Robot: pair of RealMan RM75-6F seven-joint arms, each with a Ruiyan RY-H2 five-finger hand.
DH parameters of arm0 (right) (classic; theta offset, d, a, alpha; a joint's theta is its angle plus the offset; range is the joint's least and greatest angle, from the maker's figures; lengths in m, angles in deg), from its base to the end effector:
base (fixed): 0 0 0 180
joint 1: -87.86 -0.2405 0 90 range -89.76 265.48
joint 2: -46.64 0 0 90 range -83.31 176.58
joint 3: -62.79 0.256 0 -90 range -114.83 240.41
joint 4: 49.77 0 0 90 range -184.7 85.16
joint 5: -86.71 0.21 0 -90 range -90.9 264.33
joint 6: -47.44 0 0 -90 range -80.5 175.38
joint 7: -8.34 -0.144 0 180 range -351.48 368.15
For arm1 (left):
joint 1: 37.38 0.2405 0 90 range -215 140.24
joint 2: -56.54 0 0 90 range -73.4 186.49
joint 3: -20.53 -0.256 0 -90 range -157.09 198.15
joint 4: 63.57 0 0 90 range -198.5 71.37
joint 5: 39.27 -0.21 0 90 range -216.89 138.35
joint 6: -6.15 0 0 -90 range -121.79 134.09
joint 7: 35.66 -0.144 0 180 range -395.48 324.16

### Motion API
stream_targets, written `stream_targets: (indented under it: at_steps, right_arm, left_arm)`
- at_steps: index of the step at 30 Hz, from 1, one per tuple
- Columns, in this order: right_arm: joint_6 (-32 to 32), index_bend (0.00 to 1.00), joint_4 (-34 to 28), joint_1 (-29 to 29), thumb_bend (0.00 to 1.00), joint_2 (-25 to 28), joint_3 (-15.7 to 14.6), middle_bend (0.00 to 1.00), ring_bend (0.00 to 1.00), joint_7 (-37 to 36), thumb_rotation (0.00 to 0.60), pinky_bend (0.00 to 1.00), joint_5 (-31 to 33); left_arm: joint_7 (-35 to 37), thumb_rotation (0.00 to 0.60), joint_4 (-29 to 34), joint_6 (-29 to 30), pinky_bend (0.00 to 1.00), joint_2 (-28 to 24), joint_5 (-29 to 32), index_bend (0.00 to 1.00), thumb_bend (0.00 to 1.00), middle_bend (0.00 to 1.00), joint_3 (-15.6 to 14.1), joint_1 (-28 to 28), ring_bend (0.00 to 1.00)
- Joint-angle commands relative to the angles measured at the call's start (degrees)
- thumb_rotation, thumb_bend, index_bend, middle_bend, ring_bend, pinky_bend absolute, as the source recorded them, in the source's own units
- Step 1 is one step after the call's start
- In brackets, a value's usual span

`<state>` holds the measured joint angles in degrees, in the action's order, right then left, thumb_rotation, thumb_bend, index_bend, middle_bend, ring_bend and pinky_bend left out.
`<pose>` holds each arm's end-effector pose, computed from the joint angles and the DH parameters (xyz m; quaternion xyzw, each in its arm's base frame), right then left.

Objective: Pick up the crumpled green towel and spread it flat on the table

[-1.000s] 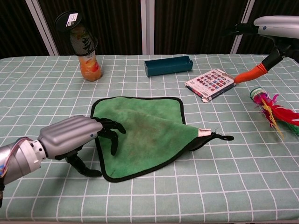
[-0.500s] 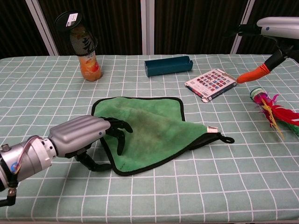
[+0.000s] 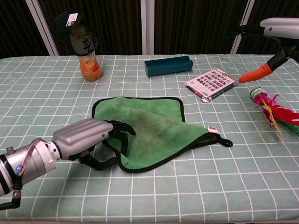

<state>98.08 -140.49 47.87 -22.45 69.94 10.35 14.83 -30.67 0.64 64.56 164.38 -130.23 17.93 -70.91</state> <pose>-0.1919 -0.3471 0.0755 0.7442 -0.3966 0.3537 0.4048 -0.1718 0.2468 -0.1259 -0.7820 -0.4086 -0.3986 0.2501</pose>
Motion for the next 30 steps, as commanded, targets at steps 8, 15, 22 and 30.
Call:
stream_targets:
  at_steps: [8,15,22,30]
  right_arm:
    - [0.0,0.08,0.2,0.3,0.01,0.4,0.4,0.01,0.0,-1.1,0.384,0.0,-0.5]
    - [-0.3,0.08,0.3,0.3,0.01,0.0,0.5,0.01,0.0,-1.3,0.385,0.0,-0.5]
    - [-0.5,0.08,-0.1,0.1,0.01,-0.6,0.7,0.01,0.0,-0.5,0.386,0.0,-0.3]
    - [-0.7,0.08,-0.3,0.1,0.01,-0.9,0.6,0.01,0.0,0.5,0.382,0.0,0.3]
  left_arm:
    - [2.9,0.6,3.7,4.8,0.21,-4.5,-1.5,0.64,0.49,0.28,-1.5,1.9,0.18]
    - [7.1,0.6,8.5,5.7,0.21,-10.9,-2.3,0.64,0.49,0.28,-4.4,3.3,0.18]
    - [8.3,0.6,8.7,5.2,0.21,-13.7,-2.7,0.64,0.49,0.28,-6.0,3.9,0.18]
    - [8.7,0.6,7.7,4.2,0.21,-14.6,-2.6,0.64,0.49,0.28,-6.5,4.3,0.18]
